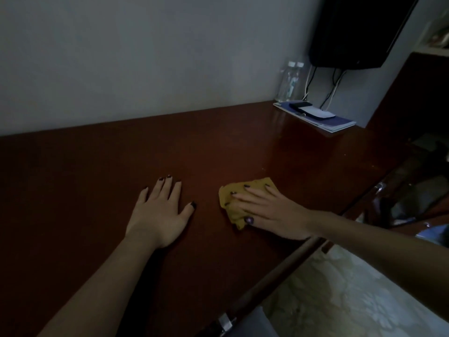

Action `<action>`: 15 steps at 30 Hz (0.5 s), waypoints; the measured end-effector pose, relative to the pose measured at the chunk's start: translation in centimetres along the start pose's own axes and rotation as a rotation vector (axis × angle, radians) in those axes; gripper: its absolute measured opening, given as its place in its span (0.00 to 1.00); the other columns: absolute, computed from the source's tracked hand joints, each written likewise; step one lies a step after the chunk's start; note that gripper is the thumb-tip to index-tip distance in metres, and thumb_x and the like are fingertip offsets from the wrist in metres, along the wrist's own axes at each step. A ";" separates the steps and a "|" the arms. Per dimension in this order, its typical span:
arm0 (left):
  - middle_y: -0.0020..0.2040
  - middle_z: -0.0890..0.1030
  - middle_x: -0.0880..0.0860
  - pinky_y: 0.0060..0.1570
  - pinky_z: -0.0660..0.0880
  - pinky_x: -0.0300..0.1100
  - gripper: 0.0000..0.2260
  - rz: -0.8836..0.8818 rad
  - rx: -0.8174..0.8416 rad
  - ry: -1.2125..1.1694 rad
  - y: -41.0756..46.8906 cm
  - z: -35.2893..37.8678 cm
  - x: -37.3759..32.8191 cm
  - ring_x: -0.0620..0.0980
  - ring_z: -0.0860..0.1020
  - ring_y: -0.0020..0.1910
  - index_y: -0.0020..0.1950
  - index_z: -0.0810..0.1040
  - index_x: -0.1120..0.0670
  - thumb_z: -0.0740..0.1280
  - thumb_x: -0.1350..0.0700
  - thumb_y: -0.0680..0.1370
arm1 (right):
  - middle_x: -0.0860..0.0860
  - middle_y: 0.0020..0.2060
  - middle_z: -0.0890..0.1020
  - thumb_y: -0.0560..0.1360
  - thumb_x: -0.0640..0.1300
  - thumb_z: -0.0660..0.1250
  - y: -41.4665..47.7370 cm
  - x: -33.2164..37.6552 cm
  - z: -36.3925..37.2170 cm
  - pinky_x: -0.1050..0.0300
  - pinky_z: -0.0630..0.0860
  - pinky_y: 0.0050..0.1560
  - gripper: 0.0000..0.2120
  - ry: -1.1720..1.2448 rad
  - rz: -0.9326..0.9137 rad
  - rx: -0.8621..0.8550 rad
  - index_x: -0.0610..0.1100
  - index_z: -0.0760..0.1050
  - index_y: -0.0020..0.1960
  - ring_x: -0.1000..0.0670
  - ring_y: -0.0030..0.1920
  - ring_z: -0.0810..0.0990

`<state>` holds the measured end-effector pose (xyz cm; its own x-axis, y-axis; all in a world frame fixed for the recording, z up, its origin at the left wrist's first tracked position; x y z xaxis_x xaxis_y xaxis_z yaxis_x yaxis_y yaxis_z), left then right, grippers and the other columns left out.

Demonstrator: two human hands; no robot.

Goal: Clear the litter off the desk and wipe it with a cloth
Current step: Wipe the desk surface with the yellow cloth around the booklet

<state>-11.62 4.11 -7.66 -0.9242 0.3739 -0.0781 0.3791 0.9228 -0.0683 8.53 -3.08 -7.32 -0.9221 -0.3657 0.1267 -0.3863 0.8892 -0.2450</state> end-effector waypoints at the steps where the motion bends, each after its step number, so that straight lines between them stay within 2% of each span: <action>1: 0.77 0.37 0.49 0.74 0.40 0.49 0.31 0.003 -0.001 -0.002 0.0 0.0 0.0 0.46 0.37 0.75 0.76 0.37 0.49 0.39 0.36 0.78 | 0.71 0.69 0.38 0.73 0.68 0.36 1.1 -0.9 -0.4 0.50 0.30 0.71 0.25 0.015 0.041 -0.013 0.69 0.35 0.68 0.60 0.73 0.33; 4: 0.77 0.36 0.49 0.74 0.40 0.49 0.31 0.013 -0.002 0.000 0.1 0.1 0.1 0.46 0.36 0.75 0.76 0.36 0.49 0.38 0.36 0.77 | 0.68 0.73 0.42 0.73 0.68 0.37 4.2 -3.6 -1.6 0.49 0.33 0.70 0.29 0.043 0.134 -0.046 0.65 0.39 0.73 0.58 0.74 0.37; 9: 0.77 0.37 0.48 0.74 0.40 0.50 0.32 0.012 -0.018 -0.004 0.3 -0.1 0.1 0.46 0.37 0.75 0.77 0.38 0.48 0.38 0.34 0.76 | 0.62 0.75 0.44 0.79 0.63 0.40 8.8 -7.2 -3.2 0.43 0.37 0.71 0.25 0.051 0.289 -0.084 0.62 0.42 0.75 0.54 0.75 0.40; 15: 0.78 0.39 0.47 0.74 0.41 0.50 0.32 -0.005 -0.027 -0.059 0.4 -0.5 0.0 0.45 0.38 0.76 0.77 0.41 0.46 0.42 0.34 0.77 | 0.61 0.76 0.42 0.80 0.61 0.42 8.4 -6.3 -2.8 0.41 0.35 0.71 0.25 0.077 0.335 -0.085 0.61 0.41 0.75 0.53 0.75 0.38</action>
<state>-11.50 4.49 -7.20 -0.9213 0.3639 -0.1367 0.3725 0.9271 -0.0425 11.15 7.51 -7.45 -0.9916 -0.0306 0.1259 -0.0561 0.9772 -0.2046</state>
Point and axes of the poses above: each hand's wrist, its own y-axis towards the middle knuckle, its own z-axis out of the palm, x = y × z, the point moved 8 cm from there along y, towards the middle knuckle
